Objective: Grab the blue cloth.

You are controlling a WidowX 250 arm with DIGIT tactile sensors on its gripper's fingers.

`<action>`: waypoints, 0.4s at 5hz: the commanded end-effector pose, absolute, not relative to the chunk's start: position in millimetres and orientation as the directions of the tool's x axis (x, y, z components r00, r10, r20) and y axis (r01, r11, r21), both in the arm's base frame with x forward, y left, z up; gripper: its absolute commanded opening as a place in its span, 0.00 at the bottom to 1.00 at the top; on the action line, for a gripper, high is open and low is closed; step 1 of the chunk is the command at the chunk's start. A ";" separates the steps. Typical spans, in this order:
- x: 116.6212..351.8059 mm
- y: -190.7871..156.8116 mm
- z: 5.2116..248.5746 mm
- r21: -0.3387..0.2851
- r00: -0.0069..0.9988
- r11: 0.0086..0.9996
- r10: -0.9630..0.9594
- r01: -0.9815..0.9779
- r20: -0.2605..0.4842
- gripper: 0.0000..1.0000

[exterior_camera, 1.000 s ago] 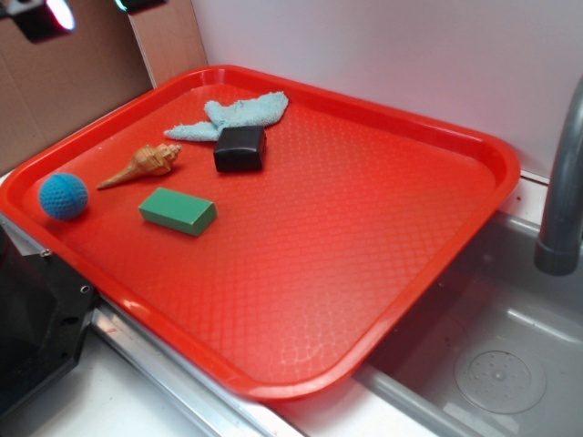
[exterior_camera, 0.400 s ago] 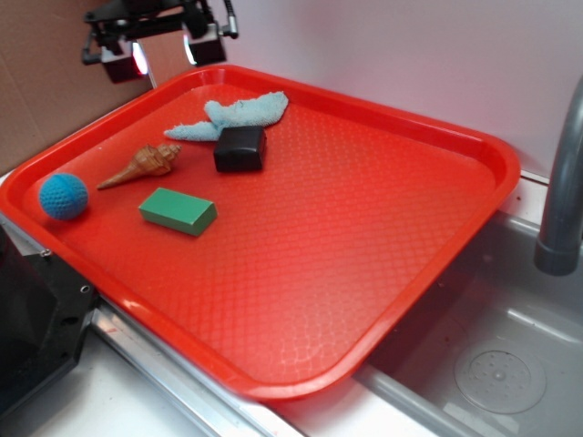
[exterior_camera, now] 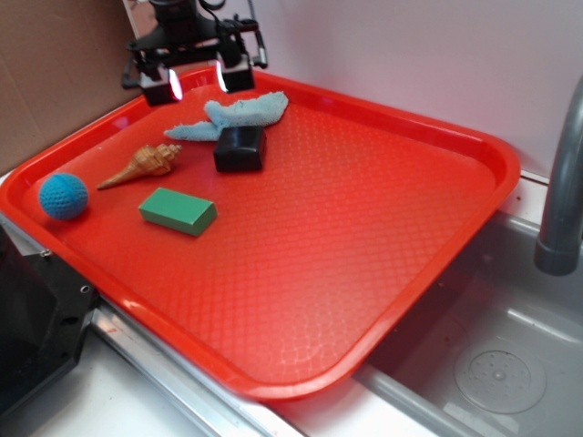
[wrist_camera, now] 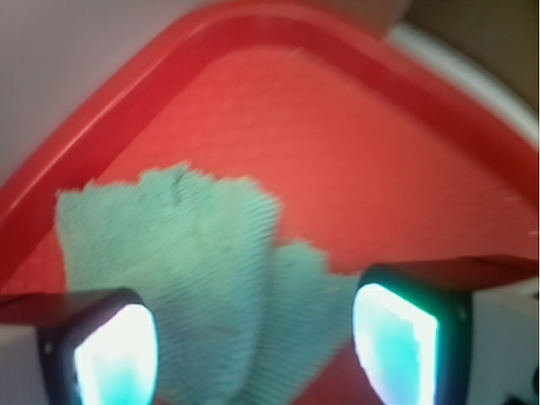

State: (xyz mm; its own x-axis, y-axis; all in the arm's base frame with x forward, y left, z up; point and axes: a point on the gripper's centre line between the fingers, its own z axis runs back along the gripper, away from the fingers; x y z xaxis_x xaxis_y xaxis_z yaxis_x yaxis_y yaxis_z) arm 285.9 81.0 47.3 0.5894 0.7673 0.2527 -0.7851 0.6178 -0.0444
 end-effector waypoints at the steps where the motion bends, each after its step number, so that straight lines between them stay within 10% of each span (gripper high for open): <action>1: 309.2 95.8 30.7 -0.079 0.598 0.632 0.761 -0.771 0.250 1.00; 2: 311.1 91.7 22.3 -0.046 0.612 0.641 0.749 -0.766 0.253 0.00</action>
